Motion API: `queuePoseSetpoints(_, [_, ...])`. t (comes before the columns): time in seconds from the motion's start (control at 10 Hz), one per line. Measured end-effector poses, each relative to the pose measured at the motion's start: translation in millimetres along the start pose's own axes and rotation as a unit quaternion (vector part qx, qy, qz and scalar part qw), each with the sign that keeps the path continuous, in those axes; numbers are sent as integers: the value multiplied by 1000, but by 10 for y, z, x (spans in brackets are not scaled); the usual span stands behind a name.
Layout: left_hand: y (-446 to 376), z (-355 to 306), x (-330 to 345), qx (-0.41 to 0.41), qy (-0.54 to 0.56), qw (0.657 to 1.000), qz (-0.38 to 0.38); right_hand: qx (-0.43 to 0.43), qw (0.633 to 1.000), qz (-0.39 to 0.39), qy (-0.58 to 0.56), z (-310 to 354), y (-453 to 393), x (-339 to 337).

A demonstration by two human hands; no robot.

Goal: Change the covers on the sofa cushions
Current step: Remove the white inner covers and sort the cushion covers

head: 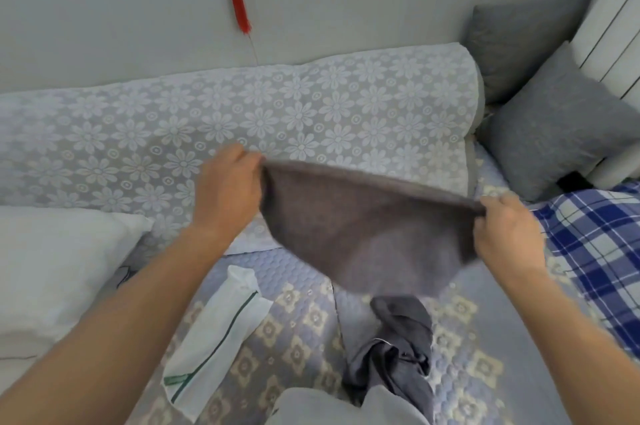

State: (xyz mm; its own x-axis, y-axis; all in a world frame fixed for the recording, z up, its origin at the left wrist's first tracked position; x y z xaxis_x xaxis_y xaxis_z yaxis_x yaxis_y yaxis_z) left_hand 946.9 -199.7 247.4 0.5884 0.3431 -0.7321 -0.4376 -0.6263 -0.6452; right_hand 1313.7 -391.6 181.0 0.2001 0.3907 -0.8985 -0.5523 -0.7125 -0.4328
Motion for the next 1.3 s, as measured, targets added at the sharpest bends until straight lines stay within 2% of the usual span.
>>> queuePoseSetpoints(0.1, [619,199,111,13,-40,998,-56,-33,982,-184,14,110,263,-82])
queuePoseSetpoints(0.2, [1509,472,718,-60,-140,944,292,-236,878,358,213,289,899,856])
queuePoseSetpoints(0.3, [2182,595,894,-211,-113,845,479,-270,632,677,262,344,1660,1140])
queuePoseSetpoints(0.4, [2370,613,826,-244,-97,810,524,-174,816,521,181,507,1354,1059])
queuePoseSetpoints(0.5, [1847,901,792,-235,-113,871,417,-94,918,341,177,530,740,927])
queuePoseSetpoints(0.7, [1338,1482,510,-203,-87,932,287,-55,956,256,135,607,287,930])
queuePoseSetpoints(0.8, [1351,1565,216,-155,-74,978,121,-54,990,101,79,642,507,908])
queuePoseSetpoints(0.9, [1961,1655,356,-141,-119,942,280,-84,985,111,105,713,1086,1057])
queuePoseSetpoints(1.0, [2850,1881,538,-260,-118,825,488,-71,903,383,180,874,1767,1463])
queuePoseSetpoints(1.1, [2888,2097,538,-253,-49,887,383,15,922,361,136,1186,2041,1404])
queuePoseSetpoints(1.2, [2682,2417,447,-315,70,900,293,42,934,323,148,1354,2077,1392])
queuePoseSetpoints(1.3, [2464,2716,361,-423,222,849,225,137,914,352,146,1429,1956,1346])
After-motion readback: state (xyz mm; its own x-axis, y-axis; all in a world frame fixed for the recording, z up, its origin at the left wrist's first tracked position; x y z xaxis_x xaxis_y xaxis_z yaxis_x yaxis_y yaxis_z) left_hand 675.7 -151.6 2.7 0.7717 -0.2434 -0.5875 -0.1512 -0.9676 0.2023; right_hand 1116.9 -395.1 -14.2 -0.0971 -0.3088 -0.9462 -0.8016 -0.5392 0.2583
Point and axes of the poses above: each hand's wrist, its own y-axis away from the middle knuckle, its own x-axis out of the palm, z = x × y, the point moved 4 cm from there along -y, towards the middle knuckle, and after that the axes turned 11 degrees about y, right-handed, at the moved point
